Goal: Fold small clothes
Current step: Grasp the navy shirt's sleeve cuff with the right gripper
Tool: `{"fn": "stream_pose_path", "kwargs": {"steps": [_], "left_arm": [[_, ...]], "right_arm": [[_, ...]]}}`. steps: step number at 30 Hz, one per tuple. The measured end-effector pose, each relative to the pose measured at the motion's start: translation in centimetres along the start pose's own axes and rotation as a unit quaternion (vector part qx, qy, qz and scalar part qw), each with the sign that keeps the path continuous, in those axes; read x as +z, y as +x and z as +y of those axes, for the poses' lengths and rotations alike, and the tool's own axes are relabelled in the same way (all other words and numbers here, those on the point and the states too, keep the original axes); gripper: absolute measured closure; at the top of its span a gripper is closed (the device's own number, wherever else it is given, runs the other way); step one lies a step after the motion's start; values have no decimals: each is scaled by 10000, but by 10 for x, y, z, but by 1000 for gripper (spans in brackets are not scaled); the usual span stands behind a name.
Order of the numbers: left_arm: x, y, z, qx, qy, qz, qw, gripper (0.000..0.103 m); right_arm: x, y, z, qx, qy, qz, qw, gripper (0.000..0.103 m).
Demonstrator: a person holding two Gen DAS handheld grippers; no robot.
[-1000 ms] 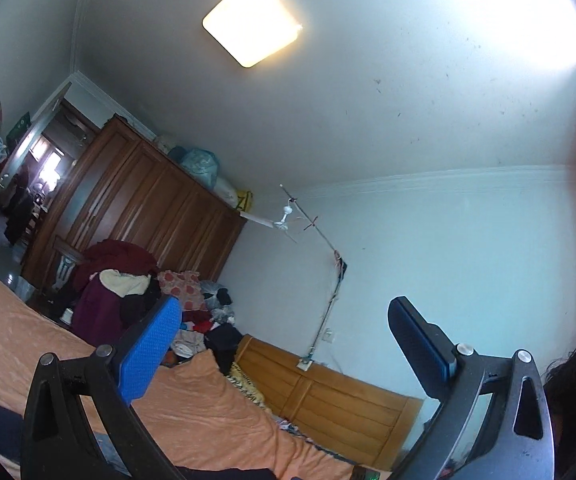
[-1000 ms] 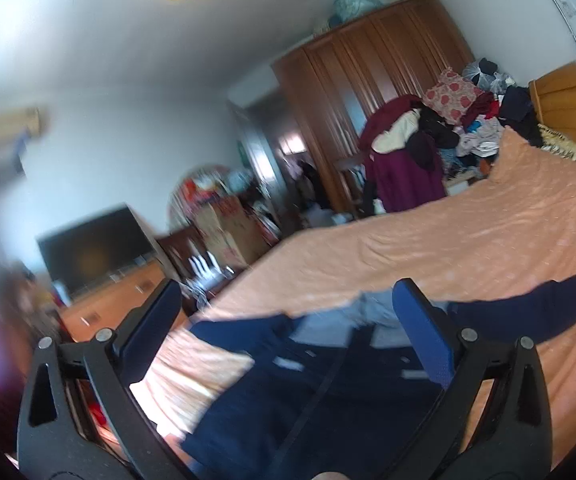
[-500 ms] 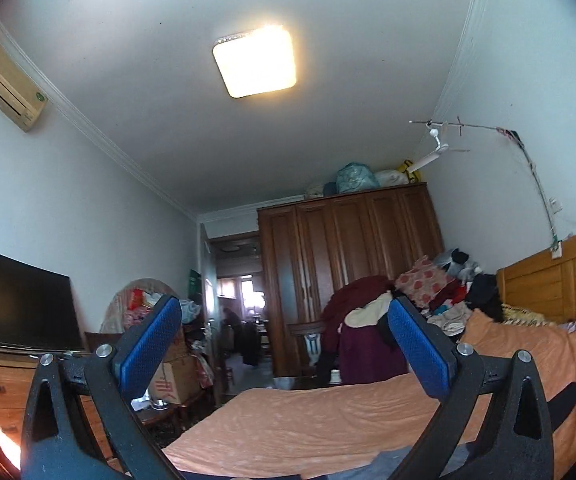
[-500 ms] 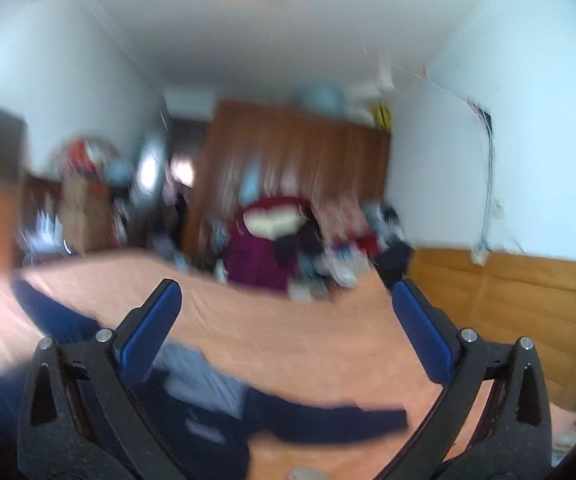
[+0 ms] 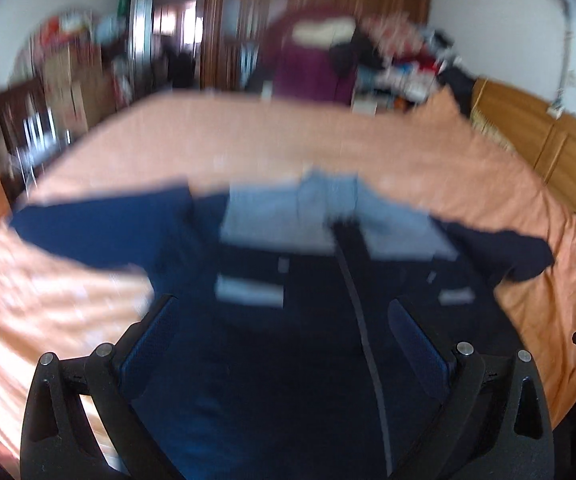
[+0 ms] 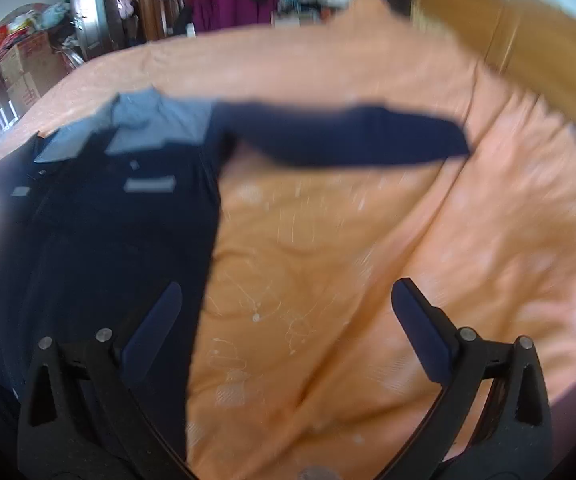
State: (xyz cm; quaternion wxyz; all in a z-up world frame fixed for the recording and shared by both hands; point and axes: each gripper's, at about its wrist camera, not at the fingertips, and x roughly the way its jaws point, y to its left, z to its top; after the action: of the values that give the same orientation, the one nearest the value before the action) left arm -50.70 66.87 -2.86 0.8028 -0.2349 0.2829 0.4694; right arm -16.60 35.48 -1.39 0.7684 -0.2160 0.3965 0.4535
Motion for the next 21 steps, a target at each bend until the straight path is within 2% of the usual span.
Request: {"fn": "stream_pose_path", "kwargs": {"steps": [1, 4, 5, 6, 8, 9, 16, 18, 21], "left_arm": [[-11, 28, 3, 118, -50, 313, 9994, 0], [-48, 89, 9, 423, -62, 1021, 9939, 0], [-62, 105, 15, 543, -100, 1354, 9892, 0], [-71, 110, 19, 623, -77, 1489, 9869, 0], [-76, 107, 10, 793, 126, 1315, 9881, 0], [-77, 111, 7, 821, 134, 1348, 9874, 0], [-71, 102, -3, 753, 165, 1403, 9871, 0], [-70, 104, -4, 694, 172, 1433, 9871, 0], [-64, 93, 7, 592, 145, 1404, 9882, 0]], "right_arm": [[-3, 14, -4, 68, 126, 128, 9998, 0], [-11, 54, -21, -74, 314, 565, 9979, 0], [-16, 67, -24, -147, 334, 810, 9960, 0], [-23, 77, -24, -176, 303, 928, 9951, 0], [-28, 74, -22, -251, 148, 811, 9963, 0], [-29, 71, -21, -272, 129, 805, 9963, 0], [-27, 72, -33, -44, 234, 924, 9954, 0], [-25, 69, -40, 139, 270, 996, 9946, 0], [-12, 49, -62, 651, 699, 910, 9913, 0]]}}
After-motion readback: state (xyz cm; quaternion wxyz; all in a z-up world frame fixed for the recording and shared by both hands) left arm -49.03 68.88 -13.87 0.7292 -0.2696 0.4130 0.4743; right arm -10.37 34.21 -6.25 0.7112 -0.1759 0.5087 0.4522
